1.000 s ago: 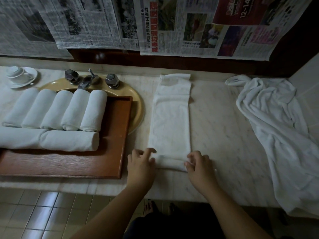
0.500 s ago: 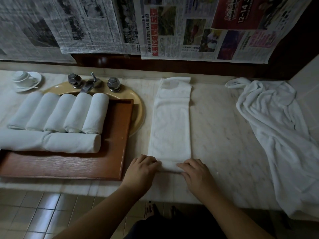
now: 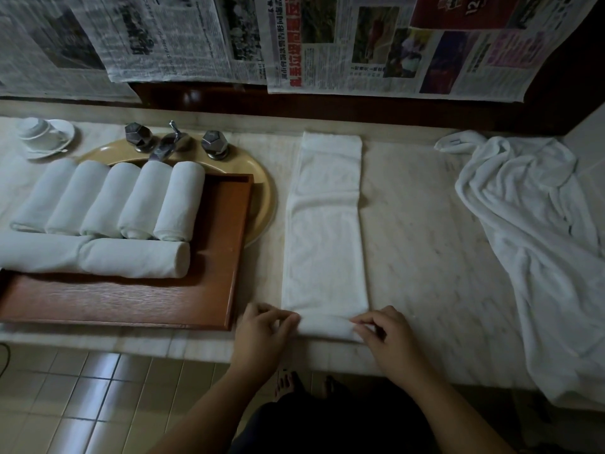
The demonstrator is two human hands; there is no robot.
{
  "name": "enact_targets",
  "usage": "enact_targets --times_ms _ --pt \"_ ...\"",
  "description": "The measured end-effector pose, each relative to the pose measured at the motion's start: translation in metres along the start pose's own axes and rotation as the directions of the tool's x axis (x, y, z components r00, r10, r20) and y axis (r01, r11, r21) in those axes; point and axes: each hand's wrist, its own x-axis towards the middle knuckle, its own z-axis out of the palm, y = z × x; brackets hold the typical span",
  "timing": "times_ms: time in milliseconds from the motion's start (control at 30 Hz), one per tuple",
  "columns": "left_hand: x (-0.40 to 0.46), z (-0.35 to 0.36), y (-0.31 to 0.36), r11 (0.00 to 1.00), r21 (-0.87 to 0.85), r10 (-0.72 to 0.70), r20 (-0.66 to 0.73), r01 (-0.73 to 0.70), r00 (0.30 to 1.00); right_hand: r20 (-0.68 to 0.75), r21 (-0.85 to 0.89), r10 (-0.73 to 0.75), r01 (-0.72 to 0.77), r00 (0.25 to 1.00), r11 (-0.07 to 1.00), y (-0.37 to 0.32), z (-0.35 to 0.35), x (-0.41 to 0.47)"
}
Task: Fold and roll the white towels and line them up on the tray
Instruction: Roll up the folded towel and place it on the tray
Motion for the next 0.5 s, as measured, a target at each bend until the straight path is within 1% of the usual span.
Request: enact_targets --times_ms 100,167,200,233,300,333,400,500 --pt "0.01 0.002 0.004 0.985 0.152 0.088 -0.01 -0.085 0.996 -0.014 -0.01 0.047 -0.047 0.999 0.999 0.003 0.0 0.011" --pt "0.011 0.004 0.006 0.968 0.207 0.158 -0.051 -0.144 0.986 -0.045 -0.029 0.024 -0.025 0.999 0.999 0.002 0.001 0.014" --pt "0.011 0.005 0.007 0.96 0.229 0.182 -0.072 -0.161 0.981 -0.06 -0.052 -0.013 0.01 0.998 0.999 0.002 0.001 0.013" --pt "0.01 0.007 0.006 0.947 0.262 0.216 -0.092 -0.185 0.972 -0.079 -0.109 -0.086 0.077 0.993 0.991 0.002 0.001 0.012" --pt "0.008 0.01 0.001 0.891 0.359 0.34 -0.122 -0.278 0.933 -0.089 -0.256 -0.297 0.266 0.951 0.929 0.005 0.0 0.006" --pt "0.006 0.009 -0.001 0.859 0.392 0.405 -0.124 -0.331 0.906 -0.084 -0.301 -0.374 0.335 0.923 0.893 0.01 0.0 0.001" --pt "0.0 0.006 -0.005 0.794 0.434 0.513 -0.101 -0.426 0.853 -0.046 -0.342 -0.436 0.396 0.899 0.852 0.018 -0.004 -0.007" --pt "-0.006 0.002 -0.007 0.684 0.507 0.604 0.008 -0.524 0.797 0.019 -0.433 -0.501 0.458 0.865 0.776 0.026 -0.012 -0.011"
